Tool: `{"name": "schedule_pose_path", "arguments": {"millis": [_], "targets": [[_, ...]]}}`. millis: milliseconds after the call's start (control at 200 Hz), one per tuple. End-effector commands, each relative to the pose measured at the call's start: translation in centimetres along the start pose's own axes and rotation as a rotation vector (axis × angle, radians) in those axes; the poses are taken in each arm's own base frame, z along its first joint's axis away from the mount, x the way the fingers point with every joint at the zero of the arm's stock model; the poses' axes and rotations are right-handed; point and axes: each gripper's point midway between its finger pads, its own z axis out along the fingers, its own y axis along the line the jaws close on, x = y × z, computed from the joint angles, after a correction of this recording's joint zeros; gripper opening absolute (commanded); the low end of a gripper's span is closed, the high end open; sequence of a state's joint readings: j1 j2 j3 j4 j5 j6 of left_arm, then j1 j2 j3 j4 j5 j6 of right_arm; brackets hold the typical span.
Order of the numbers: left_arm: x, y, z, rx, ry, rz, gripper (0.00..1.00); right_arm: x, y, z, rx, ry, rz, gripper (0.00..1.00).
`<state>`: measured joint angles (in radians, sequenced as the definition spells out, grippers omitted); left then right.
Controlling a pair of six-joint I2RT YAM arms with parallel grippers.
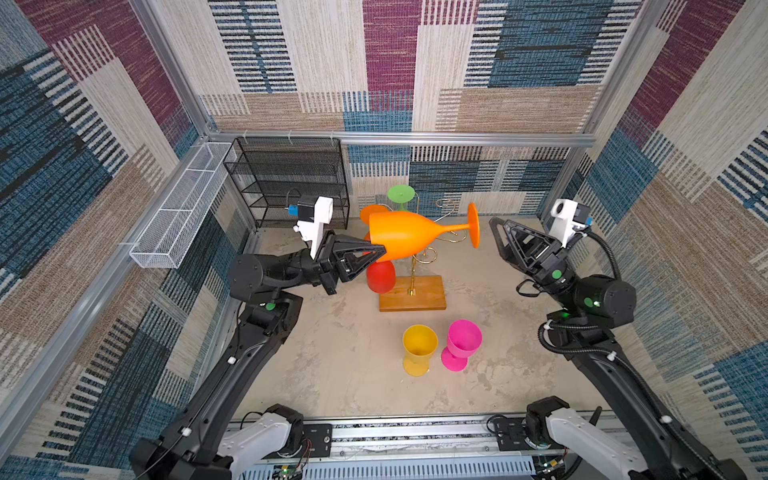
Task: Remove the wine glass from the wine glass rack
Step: 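Open the right gripper and draw it back while the left gripper pulls the glass away, then lower the orange glass with the left gripper toward the table beside the yellow glass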
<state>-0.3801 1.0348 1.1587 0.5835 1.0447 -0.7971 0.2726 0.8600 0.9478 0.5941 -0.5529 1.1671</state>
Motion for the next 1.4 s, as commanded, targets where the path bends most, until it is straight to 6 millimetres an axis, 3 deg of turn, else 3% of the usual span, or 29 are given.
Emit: {"name": "schedule_pose_path", "arguments": {"millis": [0,125,290,536,781,886,1032,1397], "targets": [[2.4,1.8,-1.2,-0.187,0.112,0.035,0.0,-0.6,-6.2,-2.5,0.419,-0.008,-0.235,0.66],[2.2,1.3,-3.1,-0.352,0.148,0.083,0.0,-2.3,-5.9,-4.5,0.535,-0.069,-0.354,0.66],[2.0,1.9,-6.9,-0.635,0.187,0.117,0.0,-2.3,-6.9,-5.7,0.609,-0.073,-0.386,0.66],[0.4,0.4,-11.9,-0.906,0.172,0.207,0.0,-1.4,-9.1,-5.7,0.644,-0.038,-0.368,0.66],[1.1,0.8,-15.7,-1.101,0.189,0.226,0.0,-0.8,-10.1,-5.6,0.664,-0.004,-0.364,0.66],[3.0,2.4,-17.3,-1.192,0.271,0.18,0.0,-0.8,-10.3,-5.7,0.675,0.001,-0.368,0.66],[6.5,4.5,-17.7,-1.222,0.383,0.061,0.0,-0.7,-10.6,-5.8,0.682,0.005,-0.369,0.66],[15.0,6.5,-18.2,-1.188,0.577,-0.218,0.0,-0.5,-11.6,-5.9,0.719,0.032,-0.375,0.66]]}}
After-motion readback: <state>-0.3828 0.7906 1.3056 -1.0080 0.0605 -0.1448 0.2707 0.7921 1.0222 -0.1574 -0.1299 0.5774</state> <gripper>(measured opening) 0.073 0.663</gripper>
